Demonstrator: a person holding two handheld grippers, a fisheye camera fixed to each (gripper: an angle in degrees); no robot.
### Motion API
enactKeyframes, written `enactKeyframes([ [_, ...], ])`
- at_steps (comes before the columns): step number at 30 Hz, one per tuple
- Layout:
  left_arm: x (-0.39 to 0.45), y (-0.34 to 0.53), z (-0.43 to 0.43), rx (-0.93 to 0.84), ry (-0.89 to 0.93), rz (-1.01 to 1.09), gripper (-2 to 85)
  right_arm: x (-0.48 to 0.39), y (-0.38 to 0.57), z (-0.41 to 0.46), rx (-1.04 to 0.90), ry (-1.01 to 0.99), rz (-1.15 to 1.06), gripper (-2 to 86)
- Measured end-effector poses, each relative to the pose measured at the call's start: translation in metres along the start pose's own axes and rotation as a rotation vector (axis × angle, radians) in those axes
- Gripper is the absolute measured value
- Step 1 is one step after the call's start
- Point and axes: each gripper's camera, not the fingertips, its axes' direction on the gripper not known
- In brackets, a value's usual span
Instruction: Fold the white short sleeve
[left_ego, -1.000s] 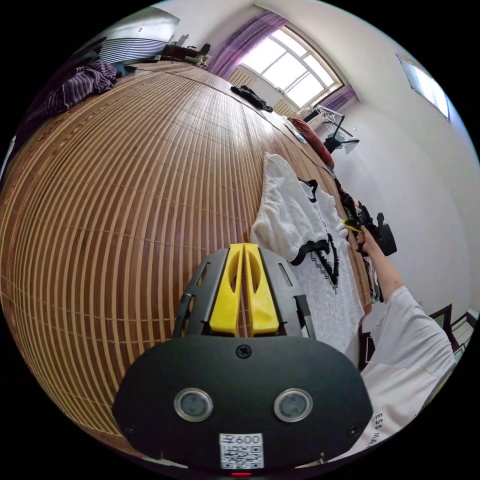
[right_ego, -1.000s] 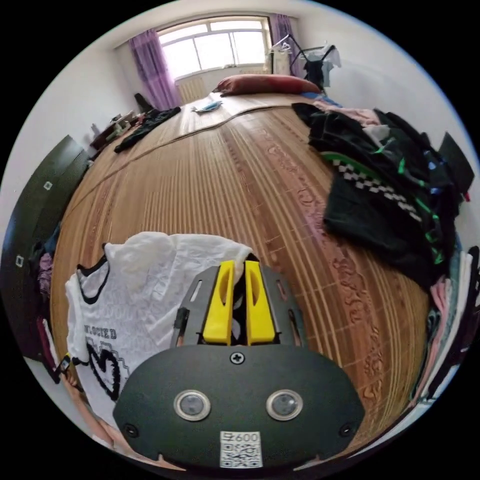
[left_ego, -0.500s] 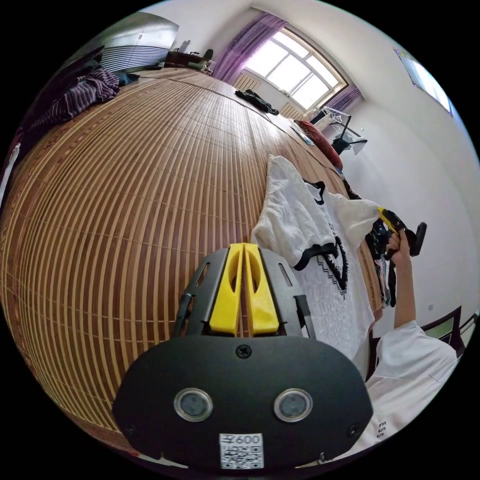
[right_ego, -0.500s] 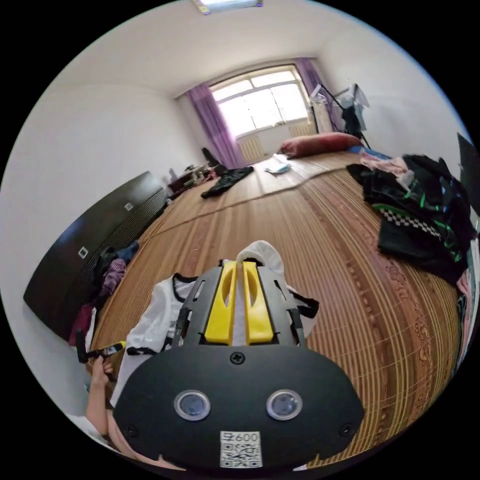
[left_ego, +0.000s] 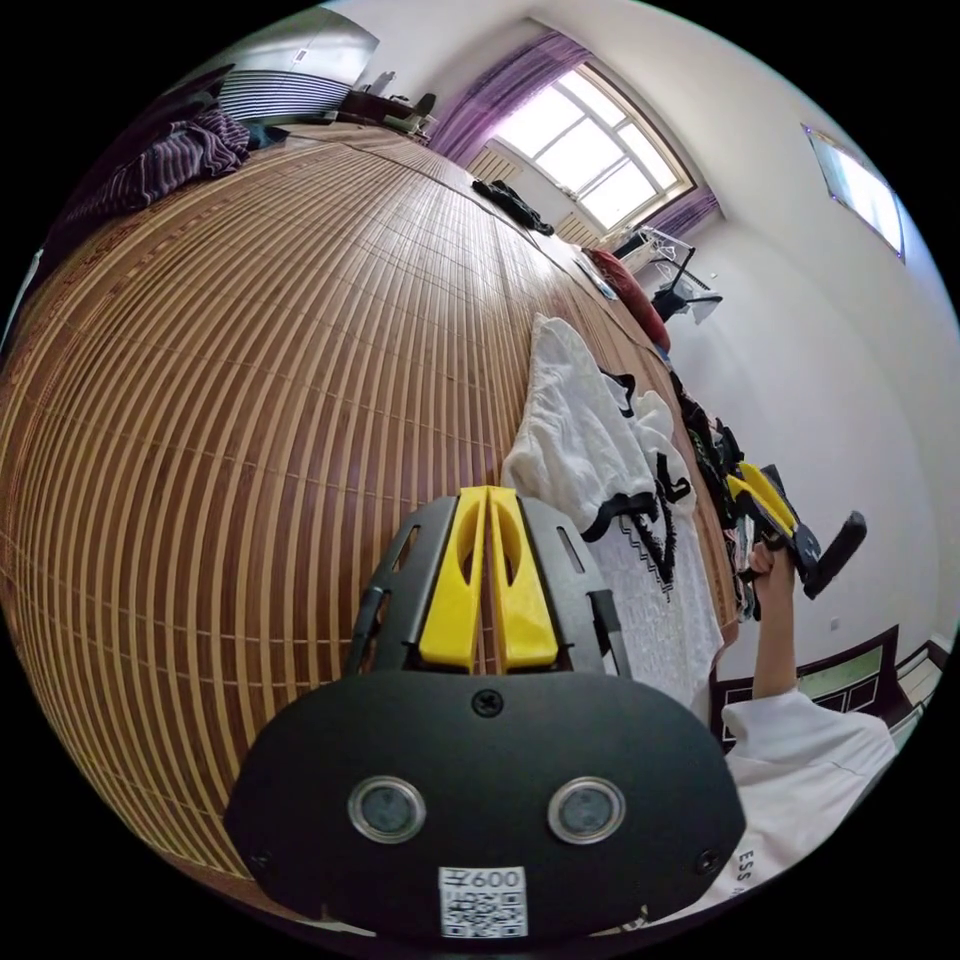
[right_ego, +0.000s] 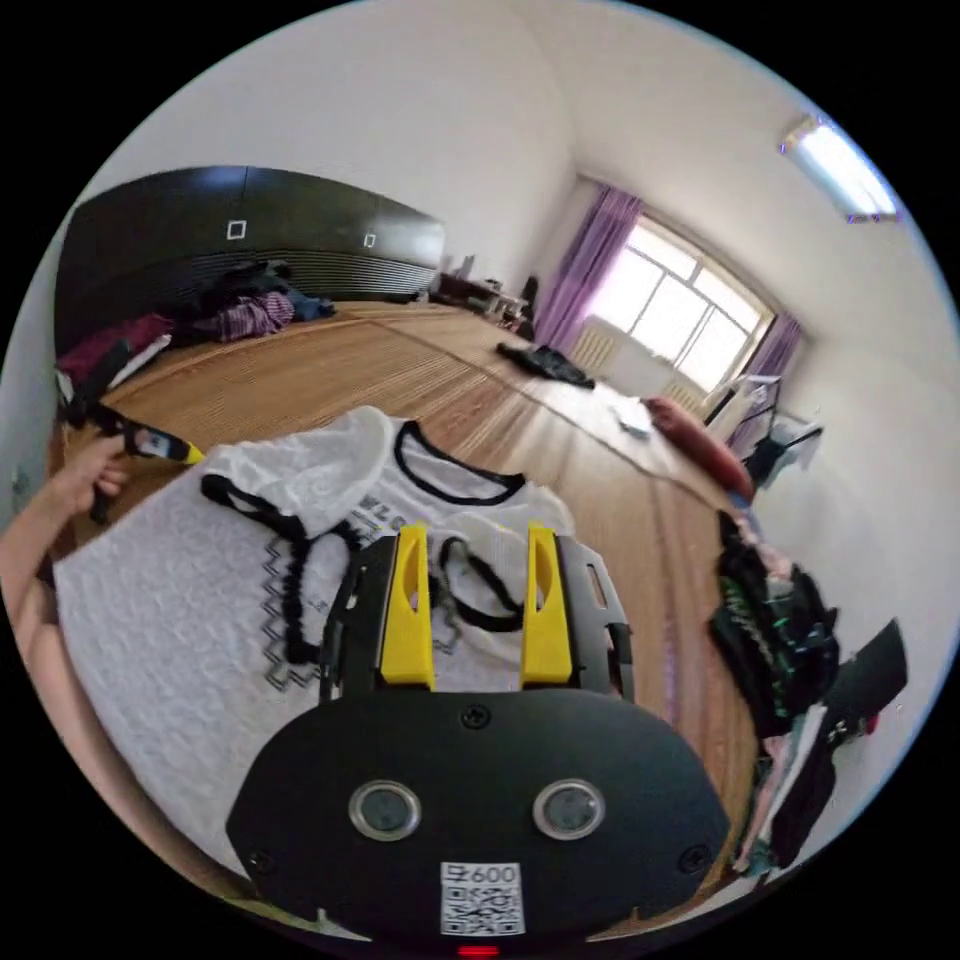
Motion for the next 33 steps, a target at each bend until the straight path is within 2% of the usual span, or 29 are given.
enactKeyframes([
  [2, 0.001, -0.001, -0.002, 0.000, 0.003, -0.004, 0.3, 0.022, 0.022, 0.023, -0.142, 0.015, 0.036, 9.5],
  [4, 0.003, -0.003, -0.003, 0.001, -0.003, -0.004, 0.3, 0.037, 0.036, 0.043, -0.242, -0.053, 0.094, 8.1],
  [7, 0.007, -0.004, -0.004, 0.004, -0.012, -0.005, 0.2, 0.037, 0.050, 0.062, -0.254, -0.134, 0.130, 6.5],
  [12, 0.007, -0.006, -0.007, 0.005, 0.004, -0.012, 0.1, 0.006, 0.058, 0.109, -0.364, -0.090, 0.043, 4.7],
  [16, 0.009, -0.008, -0.009, 0.004, 0.008, -0.015, 0.2, -0.016, 0.093, 0.078, -0.213, -0.160, -0.036, 1.0],
  [20, 0.017, -0.010, -0.010, 0.003, -0.016, -0.004, 0.2, -0.041, 0.139, 0.030, -0.070, -0.122, -0.161, 0.3],
  [24, 0.020, -0.010, -0.012, 0.006, -0.017, -0.002, 0.2, -0.060, 0.168, 0.032, -0.160, -0.104, -0.294, 0.6],
  [25, 0.019, -0.010, -0.013, 0.007, -0.007, -0.007, 0.2, -0.058, 0.173, 0.037, -0.178, -0.068, -0.267, 0.9],
  [30, 0.013, -0.011, -0.015, 0.008, 0.035, -0.028, 0.3, -0.035, 0.174, 0.038, -0.214, -0.172, -0.131, 4.5],
  [33, 0.017, -0.012, -0.015, 0.006, 0.027, -0.026, 0.3, -0.019, 0.165, 0.019, -0.142, -0.275, -0.044, 8.5],
])
